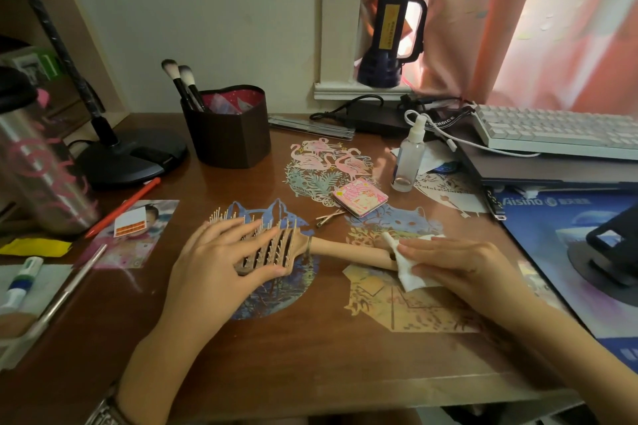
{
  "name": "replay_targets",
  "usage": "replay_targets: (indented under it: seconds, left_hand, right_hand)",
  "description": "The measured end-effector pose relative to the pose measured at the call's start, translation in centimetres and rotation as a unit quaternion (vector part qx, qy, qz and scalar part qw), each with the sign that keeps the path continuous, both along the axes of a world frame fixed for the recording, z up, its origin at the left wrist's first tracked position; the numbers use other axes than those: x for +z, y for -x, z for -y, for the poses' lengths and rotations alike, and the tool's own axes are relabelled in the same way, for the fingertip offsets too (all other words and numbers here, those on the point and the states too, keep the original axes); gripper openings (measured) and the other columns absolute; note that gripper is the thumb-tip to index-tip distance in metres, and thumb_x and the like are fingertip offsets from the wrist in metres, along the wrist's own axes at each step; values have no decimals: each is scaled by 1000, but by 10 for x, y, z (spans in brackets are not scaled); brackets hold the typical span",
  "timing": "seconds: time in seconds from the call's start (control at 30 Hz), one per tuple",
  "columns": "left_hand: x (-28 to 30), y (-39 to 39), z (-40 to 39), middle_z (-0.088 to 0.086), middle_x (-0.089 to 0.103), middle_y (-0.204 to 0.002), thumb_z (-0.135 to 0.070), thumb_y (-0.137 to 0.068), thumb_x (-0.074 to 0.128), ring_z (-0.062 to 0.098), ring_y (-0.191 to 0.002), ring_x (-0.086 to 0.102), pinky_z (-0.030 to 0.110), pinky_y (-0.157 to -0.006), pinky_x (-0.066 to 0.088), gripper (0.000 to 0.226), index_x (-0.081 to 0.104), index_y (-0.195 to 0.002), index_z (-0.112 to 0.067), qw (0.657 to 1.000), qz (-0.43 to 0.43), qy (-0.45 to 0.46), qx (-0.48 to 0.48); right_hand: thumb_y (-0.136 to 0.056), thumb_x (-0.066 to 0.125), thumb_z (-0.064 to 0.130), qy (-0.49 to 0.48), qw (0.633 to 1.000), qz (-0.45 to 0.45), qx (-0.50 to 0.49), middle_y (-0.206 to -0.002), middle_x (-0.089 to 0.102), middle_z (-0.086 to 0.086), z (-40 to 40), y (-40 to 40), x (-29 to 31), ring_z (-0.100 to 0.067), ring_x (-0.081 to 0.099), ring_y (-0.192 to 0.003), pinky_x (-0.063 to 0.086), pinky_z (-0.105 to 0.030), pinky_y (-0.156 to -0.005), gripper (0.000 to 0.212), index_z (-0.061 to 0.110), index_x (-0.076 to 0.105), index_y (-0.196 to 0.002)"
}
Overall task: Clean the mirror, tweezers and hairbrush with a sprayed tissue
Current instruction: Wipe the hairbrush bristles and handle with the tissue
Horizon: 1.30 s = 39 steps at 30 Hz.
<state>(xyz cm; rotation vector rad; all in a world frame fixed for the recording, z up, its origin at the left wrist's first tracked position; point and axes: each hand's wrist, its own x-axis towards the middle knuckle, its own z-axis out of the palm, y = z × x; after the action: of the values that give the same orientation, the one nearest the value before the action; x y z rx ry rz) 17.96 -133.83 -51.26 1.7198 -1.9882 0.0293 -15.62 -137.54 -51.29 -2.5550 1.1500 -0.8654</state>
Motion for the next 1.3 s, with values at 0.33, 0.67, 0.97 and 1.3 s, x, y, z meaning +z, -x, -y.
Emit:
replay_targets:
  seconds: [0.33, 0.67, 0.97, 1.3]
  left_hand:
    - [2, 0, 0, -10, 59, -127, -84, -62, 30, 14, -123, 46, 42, -104, 30, 79, 53, -122, -39, 1000, -4, -5, 3]
    - [1, 0, -1, -10, 57, -129, -85, -61, 28, 13, -124, 45, 43, -106, 29, 82, 51, -124, -38, 1000, 4, -10, 3]
    - [4, 0, -4, -12, 52, -133, -90, -60, 24, 10, -126, 41, 40, -108, 23, 88, 52, -126, -38, 1000, -25, -13, -4]
    - [16, -7, -19, -14, 30, -148, -44, -71, 73, 9, -136, 25, 39, -112, 25, 71, 43, -134, -37, 988, -134, -44, 60]
  right_hand:
    - [-89, 43, 56, -37, 989, -132, -54, -141, 40, 20, -7, 26, 0, 9, 32, -131, 24, -12, -108, 45, 45, 41, -132]
    - [-84, 28, 69, -48, 988, -129, -70, -144, 32, 21, -13, 9, 16, 6, 17, -137, 6, -19, -114, 59, 42, 36, -136]
    - [-83, 64, 39, -38, 990, -132, -31, -111, 60, 7, -5, -89, 36, -14, 58, -95, 46, -27, -73, 40, 28, 54, -120]
    - [-84, 62, 38, -35, 994, -93, -42, -112, 60, 8, 5, -115, 14, -13, 57, -100, 50, -32, -80, 31, 28, 54, -113]
